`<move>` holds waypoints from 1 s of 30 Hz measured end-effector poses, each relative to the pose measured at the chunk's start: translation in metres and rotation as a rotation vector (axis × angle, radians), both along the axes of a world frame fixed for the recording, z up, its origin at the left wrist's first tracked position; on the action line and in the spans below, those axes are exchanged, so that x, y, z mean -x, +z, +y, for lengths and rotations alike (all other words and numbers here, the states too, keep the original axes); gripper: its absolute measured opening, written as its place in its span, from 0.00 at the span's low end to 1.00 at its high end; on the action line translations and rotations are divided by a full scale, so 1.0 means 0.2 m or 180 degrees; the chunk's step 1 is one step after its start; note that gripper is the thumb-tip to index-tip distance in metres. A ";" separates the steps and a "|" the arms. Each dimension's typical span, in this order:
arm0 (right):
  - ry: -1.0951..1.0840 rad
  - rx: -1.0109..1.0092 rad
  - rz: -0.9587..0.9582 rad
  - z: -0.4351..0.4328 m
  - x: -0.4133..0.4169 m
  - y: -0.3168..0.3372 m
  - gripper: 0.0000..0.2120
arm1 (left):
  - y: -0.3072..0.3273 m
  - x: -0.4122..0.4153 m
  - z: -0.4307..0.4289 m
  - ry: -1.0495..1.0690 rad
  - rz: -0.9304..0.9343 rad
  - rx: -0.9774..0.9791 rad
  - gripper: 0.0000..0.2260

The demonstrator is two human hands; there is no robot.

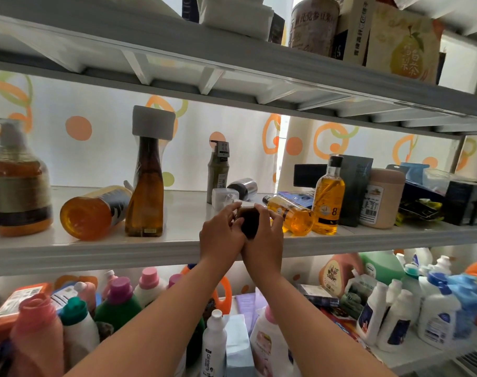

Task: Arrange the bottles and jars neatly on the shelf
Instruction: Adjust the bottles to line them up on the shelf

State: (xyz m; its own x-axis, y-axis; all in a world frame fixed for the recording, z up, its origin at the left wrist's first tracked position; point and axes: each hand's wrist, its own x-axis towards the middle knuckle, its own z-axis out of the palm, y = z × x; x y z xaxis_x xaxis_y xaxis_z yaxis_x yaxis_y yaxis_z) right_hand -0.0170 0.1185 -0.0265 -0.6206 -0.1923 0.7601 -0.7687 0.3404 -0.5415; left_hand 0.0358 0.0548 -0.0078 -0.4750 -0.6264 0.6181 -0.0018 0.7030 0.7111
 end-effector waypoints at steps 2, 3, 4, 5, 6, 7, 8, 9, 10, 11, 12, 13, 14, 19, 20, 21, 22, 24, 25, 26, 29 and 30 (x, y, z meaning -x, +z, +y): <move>-0.0011 -0.0007 -0.0014 0.00 0.01 0.00 0.27 | 0.00 0.01 0.00 -0.0013 0.0006 -0.0019 0.18; -0.0024 -0.0021 -0.0014 -0.01 0.02 0.00 0.27 | 0.00 0.01 0.00 -0.0024 0.0006 -0.0025 0.18; -0.0047 -0.0046 -0.0004 -0.01 0.02 0.00 0.27 | 0.00 0.02 0.00 -0.0031 0.0001 -0.0029 0.18; -0.0076 -0.0078 0.0009 -0.01 0.03 0.00 0.27 | 0.00 0.02 0.00 -0.0035 -0.0009 -0.0027 0.18; -0.0102 -0.0111 0.0018 -0.01 0.03 -0.01 0.27 | 0.00 0.03 -0.01 -0.0040 -0.0024 -0.0020 0.17; -0.0123 -0.0136 0.0022 0.00 0.04 -0.01 0.27 | 0.00 0.03 -0.01 -0.0049 -0.0042 -0.0010 0.17; -0.0139 -0.0151 0.0023 0.00 0.05 -0.01 0.27 | 0.00 0.04 -0.02 -0.0065 -0.0064 0.0001 0.18; -0.0150 -0.0161 0.0022 0.00 0.06 -0.01 0.26 | 0.00 0.04 -0.02 -0.0084 -0.0086 0.0008 0.18; -0.0154 -0.0168 0.0028 0.00 0.07 0.00 0.26 | 0.01 0.04 -0.02 -0.0102 -0.0097 0.0010 0.18; -0.0156 -0.0172 0.0044 0.00 0.08 0.00 0.26 | 0.01 0.04 -0.03 -0.0119 -0.0099 0.0009 0.18; -0.0161 -0.0172 0.0064 0.00 0.08 0.00 0.26 | 0.01 0.05 -0.03 -0.0131 -0.0098 0.0007 0.17; -0.0168 -0.0169 0.0082 0.00 0.09 0.00 0.26 | 0.01 0.05 -0.03 -0.0131 -0.0097 0.0010 0.17; -0.0172 -0.0163 0.0095 0.00 0.09 0.00 0.26 | 0.00 0.05 -0.03 -0.0120 -0.0098 0.0017 0.17; -0.0177 -0.0154 0.0114 0.00 0.10 -0.01 0.26 | 0.00 0.07 -0.03 -0.0094 -0.0109 0.0055 0.17; -0.0177 -0.0162 0.0112 0.00 0.11 0.00 0.26 | 0.00 0.07 -0.03 -0.0088 -0.0119 0.0056 0.17; -0.0173 -0.0163 0.0115 0.00 0.11 0.00 0.26 | 0.00 0.07 -0.03 -0.0076 -0.0127 0.0054 0.17; -0.0173 -0.0158 0.0118 0.00 0.11 0.00 0.26 | 0.00 0.07 -0.03 -0.0062 -0.0131 0.0050 0.16; -0.0190 -0.0143 0.0105 0.00 0.12 0.00 0.26 | 0.00 0.07 -0.03 -0.0068 -0.0120 0.0038 0.16; -0.0204 -0.0138 0.0087 0.00 0.12 -0.01 0.27 | 0.00 0.07 -0.03 -0.0086 -0.0116 0.0038 0.16; -0.0218 -0.0132 0.0068 0.00 0.12 -0.01 0.27 | 0.00 0.07 -0.03 -0.0106 -0.0113 0.0045 0.16; -0.0251 -0.0094 0.0050 -0.01 0.11 0.00 0.28 | 0.00 0.08 -0.04 -0.0147 -0.0075 0.0081 0.16; -0.0259 -0.0078 0.0057 -0.01 0.11 0.00 0.28 | 0.00 0.08 -0.04 -0.0155 -0.0062 0.0099 0.16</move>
State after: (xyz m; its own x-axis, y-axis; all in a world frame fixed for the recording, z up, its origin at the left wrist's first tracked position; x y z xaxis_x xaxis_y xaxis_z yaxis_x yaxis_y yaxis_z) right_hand -0.0387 0.1160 -0.0272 -0.6212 -0.1603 0.7671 -0.7475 0.4151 -0.5186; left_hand 0.0206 0.0469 -0.0075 -0.5165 -0.5830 0.6272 0.0193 0.7243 0.6892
